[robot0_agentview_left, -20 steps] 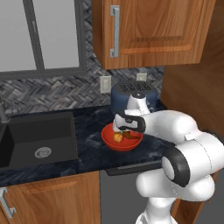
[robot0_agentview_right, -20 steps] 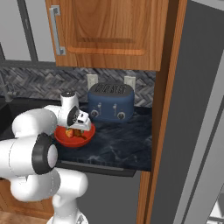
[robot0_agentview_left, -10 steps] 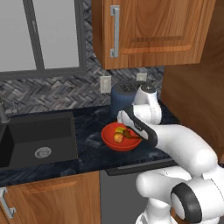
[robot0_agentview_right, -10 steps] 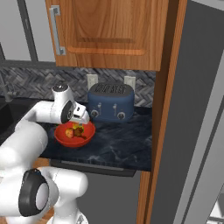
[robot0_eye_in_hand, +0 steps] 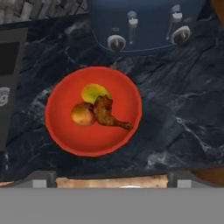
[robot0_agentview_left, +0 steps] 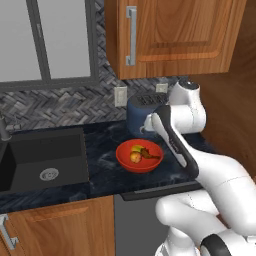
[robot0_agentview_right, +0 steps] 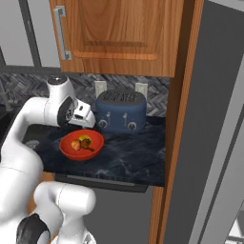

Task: Take the peach, mango, and chicken drumstick from the freezer and place them in the bowl on the counter.

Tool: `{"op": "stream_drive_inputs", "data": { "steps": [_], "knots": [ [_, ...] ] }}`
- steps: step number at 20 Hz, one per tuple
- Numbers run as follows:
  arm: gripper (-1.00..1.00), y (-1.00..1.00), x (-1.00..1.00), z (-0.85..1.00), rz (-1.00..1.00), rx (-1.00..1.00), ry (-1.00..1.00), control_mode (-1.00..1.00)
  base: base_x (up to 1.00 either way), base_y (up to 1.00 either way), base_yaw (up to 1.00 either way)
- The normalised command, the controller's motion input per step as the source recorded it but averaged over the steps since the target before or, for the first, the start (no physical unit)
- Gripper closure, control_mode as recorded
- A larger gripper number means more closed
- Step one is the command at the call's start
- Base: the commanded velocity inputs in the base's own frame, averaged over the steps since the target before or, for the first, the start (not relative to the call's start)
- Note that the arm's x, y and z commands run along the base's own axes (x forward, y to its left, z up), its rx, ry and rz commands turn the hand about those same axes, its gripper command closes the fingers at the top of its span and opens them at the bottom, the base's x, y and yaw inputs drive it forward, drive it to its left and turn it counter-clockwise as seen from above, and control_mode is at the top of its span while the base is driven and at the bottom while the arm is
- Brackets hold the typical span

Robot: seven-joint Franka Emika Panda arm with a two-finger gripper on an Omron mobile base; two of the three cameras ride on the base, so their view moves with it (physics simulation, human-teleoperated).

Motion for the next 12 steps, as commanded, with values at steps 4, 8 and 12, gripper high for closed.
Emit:
{"op": "stream_drive_inputs", "data": {
  "steps": [4, 8, 12],
  "knots": [
    [-1.00, -0.15, -0.77, 0.19, 0.01, -0.04, 0.00, -1.00, 0.00, 0.00, 0.00],
    [-1.00, -0.55, -0.78, -0.01, 0.07, -0.04, -0.04, -1.00, 0.00, 0.00, 0.00],
    [-1.00, -0.32, -0.83, 0.01, 0.05, -0.03, -0.01, -1.00, 0.00, 0.00, 0.00]
  ]
}}
